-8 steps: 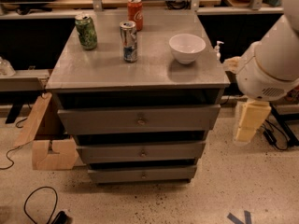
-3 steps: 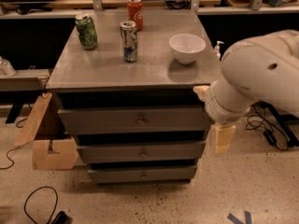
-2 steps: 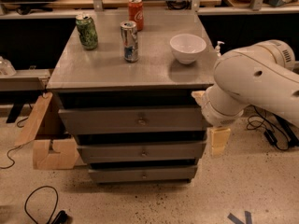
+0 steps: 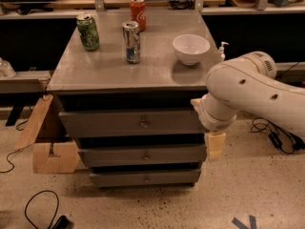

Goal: Open top drawer

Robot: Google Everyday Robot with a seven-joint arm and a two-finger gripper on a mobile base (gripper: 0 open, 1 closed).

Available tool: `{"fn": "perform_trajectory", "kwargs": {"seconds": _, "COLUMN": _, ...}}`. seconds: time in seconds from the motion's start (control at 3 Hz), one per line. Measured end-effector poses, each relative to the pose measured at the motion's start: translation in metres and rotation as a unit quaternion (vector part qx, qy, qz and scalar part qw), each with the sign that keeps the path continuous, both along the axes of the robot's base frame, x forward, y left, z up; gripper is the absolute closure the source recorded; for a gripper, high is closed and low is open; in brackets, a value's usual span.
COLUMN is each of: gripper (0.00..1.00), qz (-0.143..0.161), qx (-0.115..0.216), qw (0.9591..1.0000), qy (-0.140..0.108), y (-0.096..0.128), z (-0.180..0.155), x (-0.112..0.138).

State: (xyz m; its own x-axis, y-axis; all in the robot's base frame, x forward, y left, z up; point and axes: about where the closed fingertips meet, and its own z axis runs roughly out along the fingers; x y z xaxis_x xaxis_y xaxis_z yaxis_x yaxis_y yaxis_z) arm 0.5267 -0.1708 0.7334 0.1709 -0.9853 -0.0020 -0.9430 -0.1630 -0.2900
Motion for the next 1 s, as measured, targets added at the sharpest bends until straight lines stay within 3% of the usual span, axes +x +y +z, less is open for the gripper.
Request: {"fn": "perform_trajectory", "kwargs": {"seconds": 1.0, "gripper": 0.00, "qz": 0.000, "qx": 0.009, "qw": 0.9997, "qy": 0.024, "y": 0.002, "z": -0.059, "x": 0.056}}
